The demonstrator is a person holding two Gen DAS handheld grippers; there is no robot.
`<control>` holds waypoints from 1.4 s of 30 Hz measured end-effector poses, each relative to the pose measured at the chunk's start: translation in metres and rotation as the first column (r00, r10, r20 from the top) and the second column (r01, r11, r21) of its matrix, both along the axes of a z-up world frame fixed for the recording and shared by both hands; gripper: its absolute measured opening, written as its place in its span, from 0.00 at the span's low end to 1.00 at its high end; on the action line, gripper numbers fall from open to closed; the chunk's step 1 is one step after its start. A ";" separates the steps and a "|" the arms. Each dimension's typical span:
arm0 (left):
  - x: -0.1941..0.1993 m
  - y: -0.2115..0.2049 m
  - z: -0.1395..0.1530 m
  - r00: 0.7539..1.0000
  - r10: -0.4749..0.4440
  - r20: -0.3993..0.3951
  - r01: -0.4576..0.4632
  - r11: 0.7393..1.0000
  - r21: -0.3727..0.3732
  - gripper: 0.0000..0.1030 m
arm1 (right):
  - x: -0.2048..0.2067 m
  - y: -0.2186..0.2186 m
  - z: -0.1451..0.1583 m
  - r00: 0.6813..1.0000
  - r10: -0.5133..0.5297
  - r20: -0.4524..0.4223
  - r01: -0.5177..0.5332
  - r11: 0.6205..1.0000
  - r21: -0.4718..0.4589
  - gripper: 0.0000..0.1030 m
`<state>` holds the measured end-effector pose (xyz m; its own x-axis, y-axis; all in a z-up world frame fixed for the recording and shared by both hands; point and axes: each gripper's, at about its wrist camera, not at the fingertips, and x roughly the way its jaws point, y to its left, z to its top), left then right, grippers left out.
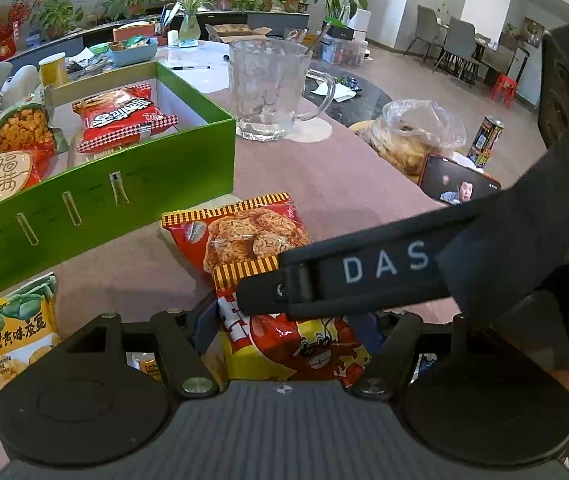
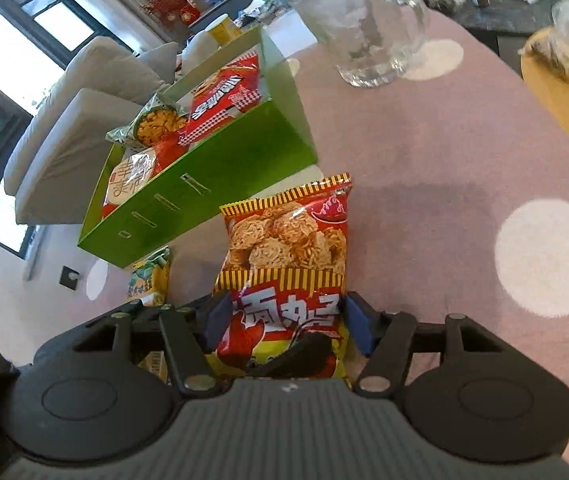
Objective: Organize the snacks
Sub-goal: 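Lower the right gripper onto the red-and-yellow cracker bag and grasp it, then carry the cracker bag into the green box and release it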
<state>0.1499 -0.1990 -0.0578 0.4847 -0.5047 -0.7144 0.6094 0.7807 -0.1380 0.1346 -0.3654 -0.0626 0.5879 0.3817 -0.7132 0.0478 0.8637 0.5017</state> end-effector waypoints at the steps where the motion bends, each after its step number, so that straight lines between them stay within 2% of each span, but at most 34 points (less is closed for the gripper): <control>1: -0.001 0.001 0.001 1.000 0.001 -0.003 -0.001 1.000 -0.008 0.61 | -0.001 0.001 0.001 1.000 0.004 0.004 -0.004 1.000 -0.001 0.38; 4: -0.004 0.006 0.009 1.000 0.006 0.007 -0.006 1.000 -0.026 0.60 | -0.002 -0.002 0.005 1.000 0.007 0.008 -0.007 1.000 0.028 0.33; 8: -0.012 0.009 0.022 0.998 0.014 0.060 -0.012 0.999 -0.037 0.59 | -0.007 -0.001 0.018 0.999 0.007 0.051 -0.009 0.999 0.036 0.31; 17: -0.013 0.022 0.049 0.988 0.055 0.144 -0.045 0.997 -0.069 0.60 | -0.007 0.015 0.050 0.986 0.039 0.164 -0.037 0.999 -0.012 0.31; 23: 0.005 0.030 0.068 0.974 0.102 0.204 -0.086 0.993 -0.087 0.60 | 0.012 0.026 0.071 0.968 0.093 0.234 -0.083 0.995 -0.053 0.31; 26: 0.020 0.035 0.073 0.971 0.127 0.202 -0.109 0.989 -0.101 0.60 | 0.028 0.030 0.080 0.954 0.130 0.269 -0.116 0.991 -0.069 0.31; 31: 0.041 0.037 0.081 0.963 0.164 0.215 -0.146 0.984 -0.097 0.60 | 0.050 0.039 0.084 0.941 0.146 0.305 -0.128 0.989 -0.079 0.31; 42: 0.087 0.031 0.083 0.949 0.177 0.260 -0.157 0.983 -0.095 0.60 | 0.086 0.034 0.088 0.914 0.172 0.367 -0.149 0.985 -0.091 0.31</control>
<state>0.2372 -0.1681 0.0256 0.7339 -0.4455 -0.5127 0.4933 0.8685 -0.0485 0.2206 -0.3312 0.0250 0.7494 0.4569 -0.4792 -0.2741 0.8729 0.4035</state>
